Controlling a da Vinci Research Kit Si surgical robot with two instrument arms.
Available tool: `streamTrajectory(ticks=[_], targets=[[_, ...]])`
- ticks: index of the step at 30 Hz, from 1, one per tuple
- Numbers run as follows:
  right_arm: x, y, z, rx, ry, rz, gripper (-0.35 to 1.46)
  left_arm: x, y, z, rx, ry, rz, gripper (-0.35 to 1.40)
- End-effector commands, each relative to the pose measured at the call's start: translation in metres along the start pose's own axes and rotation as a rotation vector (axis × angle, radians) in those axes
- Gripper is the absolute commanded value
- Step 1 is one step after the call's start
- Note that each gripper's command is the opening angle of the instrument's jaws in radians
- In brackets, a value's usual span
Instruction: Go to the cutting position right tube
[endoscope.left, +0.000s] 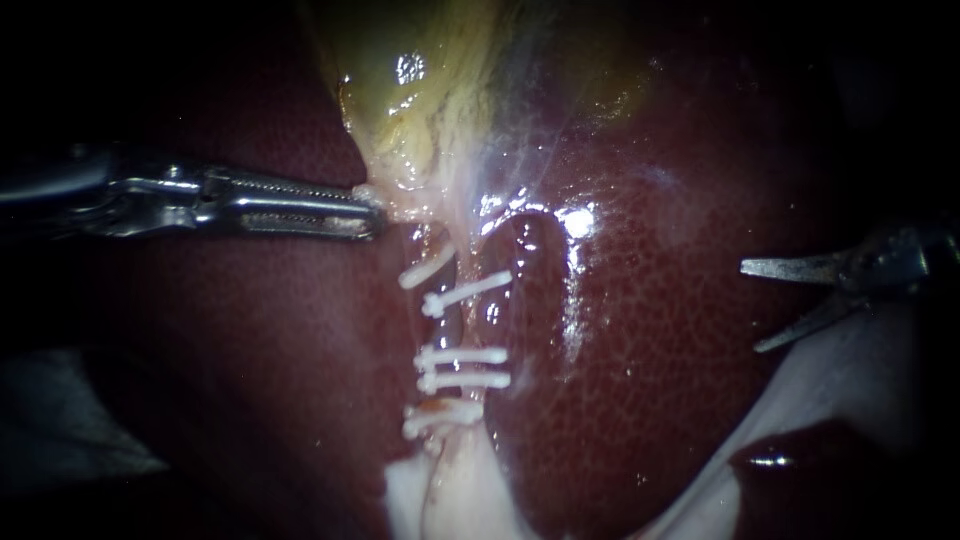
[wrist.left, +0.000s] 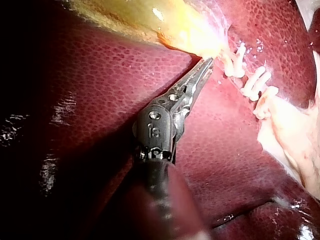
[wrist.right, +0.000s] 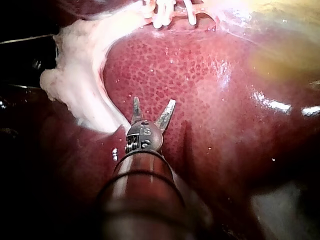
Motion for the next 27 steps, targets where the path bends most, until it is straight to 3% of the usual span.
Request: streamTrajectory(ticks=[1, 5, 9, 14, 17, 24, 27], targets=[[0.0000, 0.0000, 0.0000, 0.000, 0.001, -0.001, 1.40, 0.0002, 0.0001, -0.0003, -0.002, 0.000, -0.001, -0.35], [0.0000, 0.0000, 0.0000, 0.000, 0.001, 0.000, 1.40, 0.0017, 0.0003, -0.0027, -0.005, 0.002, -0.008, -0.35], [0.0000, 0.0001, 0.0000, -0.003, -0.001, -0.006, 1.40, 0.0044, 0.0009, -0.0065, 0.001, 0.045, -0.023, -0.35], [-0.0001, 0.0001, 0.0000, -0.003, -0.001, -0.006, 1.40, 0.0069, 0.0027, -0.0110, 0.016, 0.087, -0.031, -0.35], [-0.0001, 0.0001, -0.0001, -0.002, -0.001, -0.006, 1.42, 0.0072, 0.0034, -0.0117, 0.016, 0.087, -0.034, -0.35], [0.0010, 0.0000, 0.0003, 0.019, 0.004, -0.001, 1.39, 0.0066, 0.0033, -0.0115, 0.018, 0.087, -0.031, -0.35], [0.0023, 0.0000, 0.0010, 0.090, 0.079, 0.004, 1.39, 0.0066, 0.0033, -0.0115, 0.019, 0.087, -0.031, -0.35]])
